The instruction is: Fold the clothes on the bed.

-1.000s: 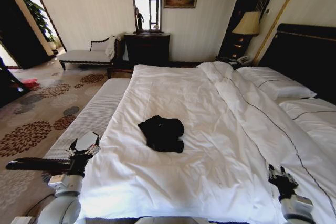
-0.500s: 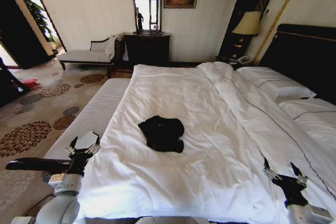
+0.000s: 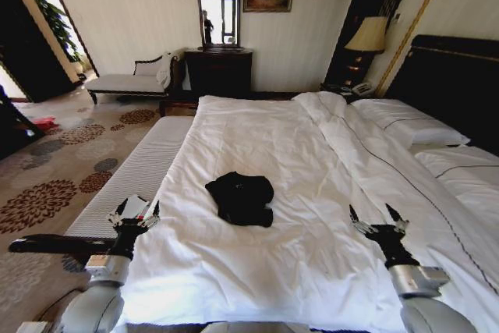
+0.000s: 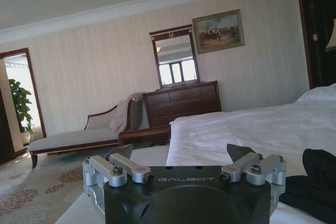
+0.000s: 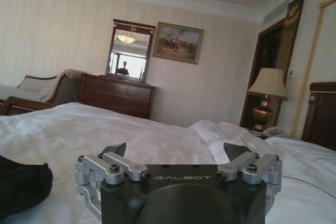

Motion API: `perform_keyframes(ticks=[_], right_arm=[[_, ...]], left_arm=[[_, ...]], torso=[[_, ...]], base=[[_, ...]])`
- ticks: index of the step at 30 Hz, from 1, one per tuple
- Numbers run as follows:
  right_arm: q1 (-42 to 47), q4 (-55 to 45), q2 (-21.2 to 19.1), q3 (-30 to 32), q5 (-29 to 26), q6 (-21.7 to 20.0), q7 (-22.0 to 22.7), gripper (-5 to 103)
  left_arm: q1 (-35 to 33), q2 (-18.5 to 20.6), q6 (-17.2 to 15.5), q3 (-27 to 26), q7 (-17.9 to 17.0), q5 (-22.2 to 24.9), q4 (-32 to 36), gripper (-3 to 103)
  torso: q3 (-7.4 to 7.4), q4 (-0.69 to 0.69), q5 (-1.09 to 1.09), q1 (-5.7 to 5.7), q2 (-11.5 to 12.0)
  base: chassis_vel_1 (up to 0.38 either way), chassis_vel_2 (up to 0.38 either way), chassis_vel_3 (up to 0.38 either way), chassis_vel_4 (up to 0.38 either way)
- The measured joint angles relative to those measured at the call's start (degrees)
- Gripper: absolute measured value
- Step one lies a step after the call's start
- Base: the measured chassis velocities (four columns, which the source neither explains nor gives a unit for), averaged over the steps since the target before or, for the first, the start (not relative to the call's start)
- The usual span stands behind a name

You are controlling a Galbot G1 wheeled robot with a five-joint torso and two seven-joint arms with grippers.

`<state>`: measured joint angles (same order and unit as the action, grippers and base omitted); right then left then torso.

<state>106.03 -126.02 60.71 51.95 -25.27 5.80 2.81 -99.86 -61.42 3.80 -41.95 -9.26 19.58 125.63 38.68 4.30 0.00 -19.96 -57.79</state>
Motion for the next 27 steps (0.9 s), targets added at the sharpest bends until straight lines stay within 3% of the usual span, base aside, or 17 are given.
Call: perform_keyframes(ticks=[6, 10, 15, 27], right_arm=[[-1.5, -1.3, -4.0, -2.4, -1.0, -0.7, -1.0, 100], [-2.7, -1.0, -4.9, -5.4, 2.3, 0.4, -1.0, 100], [-4.7, 0.9, -4.5, -8.1, 6.3, 0.6, 0.5, 100], [-4.7, 2.1, -2.5, -8.7, 7.2, 0.9, 2.5, 100]], left_arm=[[0.1, 0.9, -0.1, 2.0, 0.4, -0.5, -0.4, 100], [1.3, 0.6, 0.0, 2.7, 0.4, -0.5, -1.3, 100], [1.3, 0.8, 0.0, 2.7, 0.2, -0.5, -1.3, 100], [0.4, 0.2, 0.2, 2.4, 0.2, -0.8, -1.0, 100]], torso=[[0.00, 0.00, 0.00, 0.00, 0.0], [0.00, 0.01, -0.01, 0.00, 0.0], [0.00, 0.00, 0.00, 0.00, 0.0], [-0.01, 0.01, 0.00, 0.00, 0.0]], base=[[0.000, 0.000, 0.000, 0.000], [0.000, 0.000, 0.000, 0.000], [0.000, 0.000, 0.000, 0.000], [0.000, 0.000, 0.000, 0.000]])
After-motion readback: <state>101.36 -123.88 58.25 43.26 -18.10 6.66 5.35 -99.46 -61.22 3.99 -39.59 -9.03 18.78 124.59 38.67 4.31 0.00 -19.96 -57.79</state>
